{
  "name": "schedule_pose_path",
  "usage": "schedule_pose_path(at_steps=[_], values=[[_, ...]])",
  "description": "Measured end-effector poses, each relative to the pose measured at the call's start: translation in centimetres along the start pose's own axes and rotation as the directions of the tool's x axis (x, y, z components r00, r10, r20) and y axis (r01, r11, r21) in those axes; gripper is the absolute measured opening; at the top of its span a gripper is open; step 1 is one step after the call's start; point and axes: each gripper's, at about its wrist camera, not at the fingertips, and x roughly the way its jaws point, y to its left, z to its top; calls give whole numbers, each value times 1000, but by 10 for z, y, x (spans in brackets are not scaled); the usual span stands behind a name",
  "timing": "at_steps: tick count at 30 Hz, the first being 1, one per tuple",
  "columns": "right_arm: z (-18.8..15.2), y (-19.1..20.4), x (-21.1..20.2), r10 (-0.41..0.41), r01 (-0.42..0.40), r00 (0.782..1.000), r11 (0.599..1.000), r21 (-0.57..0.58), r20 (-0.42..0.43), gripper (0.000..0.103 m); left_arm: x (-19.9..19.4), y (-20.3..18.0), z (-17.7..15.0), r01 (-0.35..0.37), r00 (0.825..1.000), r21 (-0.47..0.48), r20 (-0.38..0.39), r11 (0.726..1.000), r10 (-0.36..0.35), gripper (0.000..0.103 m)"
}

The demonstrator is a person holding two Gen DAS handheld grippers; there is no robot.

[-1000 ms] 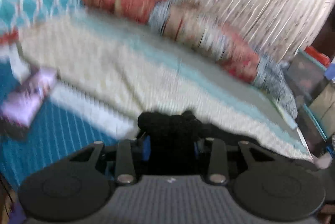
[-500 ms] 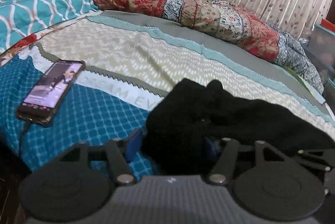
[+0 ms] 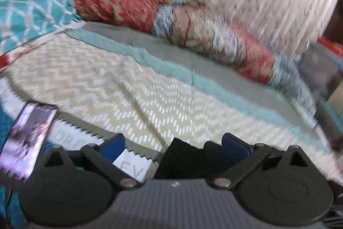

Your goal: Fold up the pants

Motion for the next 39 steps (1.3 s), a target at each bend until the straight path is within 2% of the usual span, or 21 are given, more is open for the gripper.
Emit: schedule_pose_path(at_steps=[2,3,4,5,6,8,9,11,12,14,16,19,22,24,28,31,33,35,37,38,39], values=[[-4,-12,16,-35,38,998,996,78,-47,45,31,-1,-3,27,993,3,-111,1000,-26,84],[-8,-16,23,-51,58,996,993,104,-70,45,50,2,-7,73,975,-42,-208,996,-81,60],[-12,-20,28,-53,64,995,989,132,-81,43,62,4,-14,85,958,-93,-267,992,-108,52],[-15,-22,30,-41,52,997,986,159,-68,43,64,1,-21,59,960,-99,-267,993,-84,49],[-15,-23,28,-32,42,998,984,176,-58,43,57,-9,-27,34,972,-43,-230,999,-43,42],[-14,-22,30,-27,37,998,982,186,-57,43,35,-28,-36,-41,993,47,-111,998,46,20],[-13,-19,33,-28,39,998,982,184,-61,43,21,-32,-37,-80,996,50,-34,996,82,14],[-12,-15,38,-35,46,997,984,175,-65,43,7,-23,-35,-169,984,-39,44,985,170,12],[-11,-12,41,-39,50,997,984,170,-65,43,7,-15,-35,-200,978,-84,43,976,204,8],[-10,-14,40,-47,57,997,985,163,-63,43,24,-1,-38,-308,951,-117,-7,944,309,8],[-12,-12,38,-55,64,997,986,152,-62,43,32,9,-43,-302,953,-137,-37,944,299,11],[-8,-11,32,-61,68,996,990,123,-61,43,14,16,-35,-271,962,-189,-5,944,275,17],[-4,-11,21,-16,20,1000,989,149,-25,45,-14,28,-21,-262,958,-265,47,928,283,18],[5,-4,17,17,-19,1000,990,137,21,45,-30,30,-15,-224,965,-291,70,930,254,18],[25,15,21,79,-86,994,991,100,73,45,-40,-7,-4,-133,983,-204,98,970,156,18],[29,29,33,143,-146,988,987,61,58,45,-35,-45,-16,-36,998,-105,50,994,42,18],[25,35,42,163,-163,986,986,16,20,45,-27,-66,-34,-13,1000,-27,2,1000,13,18],[8,35,51,158,-159,985,987,-17,-66,45,-13,-77,-52,-50,997,46,-48,998,52,18],[-8,32,75,80,-89,979,995,-38,-189,43,10,-77,-70,-134,984,118,-105,984,146,17],[-13,28,78,76,-85,978,996,-39,-193,42,25,-72,-78,-172,972,147,-138,974,192,14],[-11,24,75,95,-102,980,994,-30,-174,42,32,-66,-85,-192,967,165,-137,968,215,10]])
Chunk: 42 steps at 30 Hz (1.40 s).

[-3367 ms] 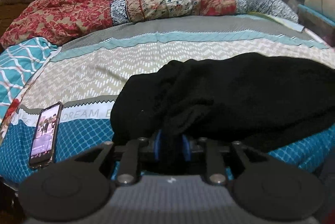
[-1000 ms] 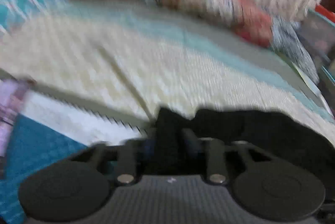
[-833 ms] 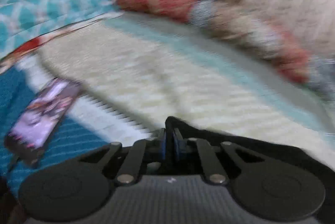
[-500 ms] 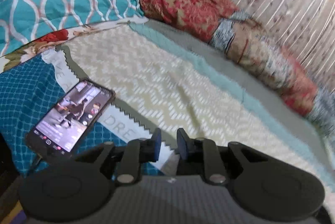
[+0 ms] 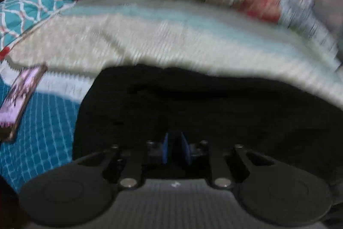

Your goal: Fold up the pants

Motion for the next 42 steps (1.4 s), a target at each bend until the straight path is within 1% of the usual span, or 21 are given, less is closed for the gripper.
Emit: schedule_pose_path(at_steps=[2,6,8,9,10,12,17,20,23,24,26,27,29,31,34,35,37,38,39,40,42], values=[[6,-4,-11,7,-7,1000,1000,13,26,44,-2,1,0,-6,1000,20,25,1000,6,10],[7,-20,-47,-32,31,991,999,7,129,44,-9,10,13,27,1000,-49,-7,998,-27,11],[4,-37,-66,-62,53,983,997,55,173,44,-24,5,13,50,999,-63,21,997,-49,21],[2,-47,-74,-86,71,978,994,84,192,44,-30,-1,14,54,998,-48,46,997,-52,30],[-1,-53,-81,-114,93,971,990,108,208,44,-33,-8,15,53,997,-31,64,998,-51,34],[-8,-71,-97,-172,133,955,977,168,243,45,-33,-18,19,67,995,1,73,998,-67,34],[-28,-113,-139,-286,185,908,930,318,305,45,-11,-34,17,59,998,16,-14,998,-59,34],[-45,-127,-157,-352,228,883,900,371,312,45,-1,-37,12,8,999,43,-46,999,-6,35],[-67,-153,-168,-466,330,857,824,460,220,44,2,-36,12,-6,997,42,-74,999,10,34],[-74,-162,-171,-481,340,856,801,492,191,43,-1,-37,13,-8,997,38,-80,999,11,35],[-89,-169,-186,-454,271,858,799,536,243,42,-12,-41,19,12,997,20,-80,1000,-10,37],[-96,-168,-195,-458,254,844,799,546,278,42,-17,-44,21,40,997,18,-70,999,-39,39],[-111,-169,-219,-500,246,790,788,564,354,42,-30,-58,24,98,995,50,-36,994,-96,45],[-127,-177,-244,-558,239,728,752,615,399,42,-38,-79,26,118,993,112,-5,987,-119,48],[-149,-195,-286,-670,256,614,670,697,418,43,-35,-108,25,151,988,179,-19,972,-150,49],[-157,-203,-300,-713,264,567,631,729,412,44,-32,-115,24,157,988,189,-32,969,-154,48],[-166,-214,-319,-779,276,491,564,779,390,46,-26,-127,22,175,984,198,-66,965,-165,48],[-171,-221,-326,-807,282,455,530,799,375,50,-23,-132,20,182,982,202,-79,962,-169,49],[-173,-230,-334,-831,289,426,501,816,359,52,-21,-137,19,186,981,209,-90,960,-170,49],[-171,-236,-337,-843,295,409,484,824,349,53,-20,-141,17,187,981,218,-96,958,-169,49],[-163,-252,-343,-857,327,391,471,819,337,53,-18,-150,15,181,981,233,-109,955,-159,50]])
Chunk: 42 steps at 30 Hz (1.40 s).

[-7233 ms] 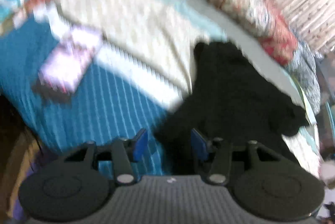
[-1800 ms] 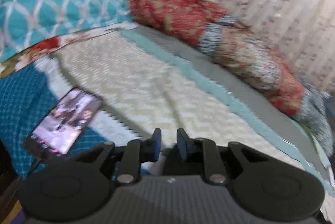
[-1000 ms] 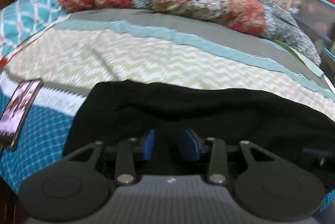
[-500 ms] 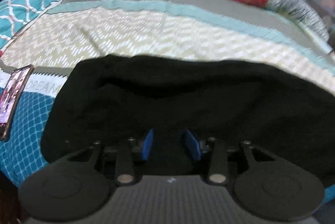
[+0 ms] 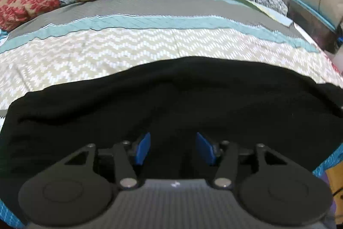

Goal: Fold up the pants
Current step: 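Smooth the flat pants with the left gripper while the right gripper grasps a waistband corner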

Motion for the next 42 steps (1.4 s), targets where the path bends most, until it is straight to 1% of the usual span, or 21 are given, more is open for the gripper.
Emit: schedule_pose_path(at_steps=[3,6,8,9,10,11,13,14,16,18,19,20,21,23,25,28,32,35,36,40,42], values=[[17,6,25,4,-7,1000,990,-142,-18,54,9,-8,0,0,1000,6,-30,1000,0,50],[24,15,63,1,-27,996,959,-281,-94,57,19,-18,2,-2,998,14,-59,1000,3,51],[22,15,73,21,-70,988,946,-316,-154,56,24,-27,2,-5,997,32,-71,999,7,50],[21,18,80,27,-88,983,936,-340,-179,50,26,-33,2,-7,997,47,-73,999,10,50],[21,23,81,25,-94,982,923,-373,-185,25,28,-40,2,-9,997,67,-73,998,13,50],[21,29,79,19,-88,985,907,-413,-169,16,30,-44,1,-10,997,82,-74,997,16,50],[25,39,72,-17,-6,999,887,-462,-46,16,35,-54,0,-22,996,108,-78,994,30,50],[32,36,75,-28,22,1000,903,-430,-8,16,38,-58,0,-32,996,117,-79,993,42,50],[40,26,87,-53,47,999,942,-332,-9,17,45,-65,-1,-59,995,139,-72,988,70,52],[33,24,107,-110,82,992,929,-361,-59,25,47,-69,0,-80,994,152,-66,985,91,53],[29,22,113,-126,86,989,921,-381,-82,36,47,-71,1,-83,993,151,-67,985,94,53],[28,18,111,-120,82,989,924,-374,-81,38,46,-70,2,-82,993,147,-70,986,93,53],[31,10,104,-86,58,994,944,-324,-74,41,44,-69,2,-76,994,140,-72,987,87,53],[41,-18,85,27,-33,998,991,-132,-48,48,40,-65,2,-62,994,120,-85,991,72,54],[47,-46,67,73,-73,997,997,16,-16,52,36,-64,2,-44,995,112,-87,993,54,55],[44,-74,51,111,-105,993,984,144,-31,55,31,-72,0,-17,997,143,-76,990,29,58],[35,-75,45,125,-112,989,981,159,-75,59,29,-87,-4,11,997,194,-81,981,5,58],[23,-59,49,75,-66,987,996,64,-145,59,27,-94,-9,20,996,224,-93,974,0,59],[16,-59,49,87,-79,984,995,60,-154,59,27,-95,-12,17,996,233,-94,972,5,60],[7,-75,45,151,-127,979,977,171,-139,59,29,-94,-15,14,993,224,-114,975,12,64],[10,-73,46,148,-125,978,979,160,-145,59,28,-95,-14,11,993,215,-117,977,14,65]])
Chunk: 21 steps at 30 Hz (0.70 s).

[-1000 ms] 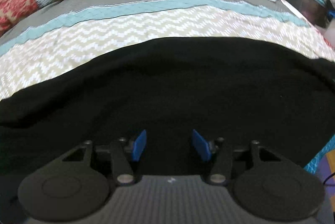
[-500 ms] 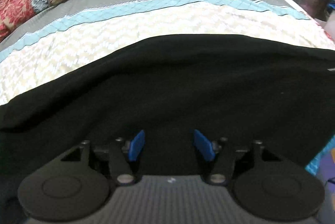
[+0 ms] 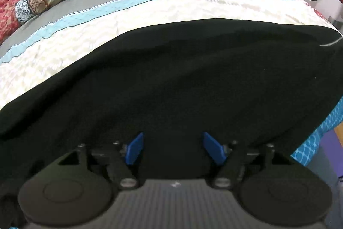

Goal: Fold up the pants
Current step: 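Smooth the flat pants with the left gripper while the right gripper grasps a waistband corner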

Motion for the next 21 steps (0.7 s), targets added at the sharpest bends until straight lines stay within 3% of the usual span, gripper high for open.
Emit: schedule_pose_path(at_steps=[3,4,5,9,12,14,16,18,20,21], values=[[-1,14,1,-39,38,999,997,-69,-6,42,-2,1,1,2,1000,-6,7,1000,-2,65],[-1,19,2,-51,50,999,994,-99,-11,28,-3,2,1,2,1000,-10,9,1000,-2,65],[-3,24,3,-60,57,998,991,-122,-16,22,-3,2,2,1,1000,-16,11,1000,-1,65],[-9,39,-3,-93,96,995,980,-173,28,18,-6,10,2,1,1000,-57,12,998,0,64],[-8,61,-21,-37,53,996,977,-207,81,17,-12,22,6,23,1000,-112,13,993,-22,63],[-12,88,-36,11,24,993,954,-300,114,17,-18,31,11,63,998,-161,22,985,-61,63],[-22,119,-49,74,-21,991,912,-411,114,17,-25,39,17,111,994,-204,44,973,-104,63],[-40,150,-57,125,-59,988,844,-533,88,17,-32,45,23,162,986,-240,72,957,-148,63],[-69,180,-60,156,-89,987,740,-666,42,17,-38,50,27,199,979,-263,96,944,-179,63],[-86,192,-60,159,-95,987,670,-736,17,17,-41,52,27,211,976,-269,105,940,-189,63]])
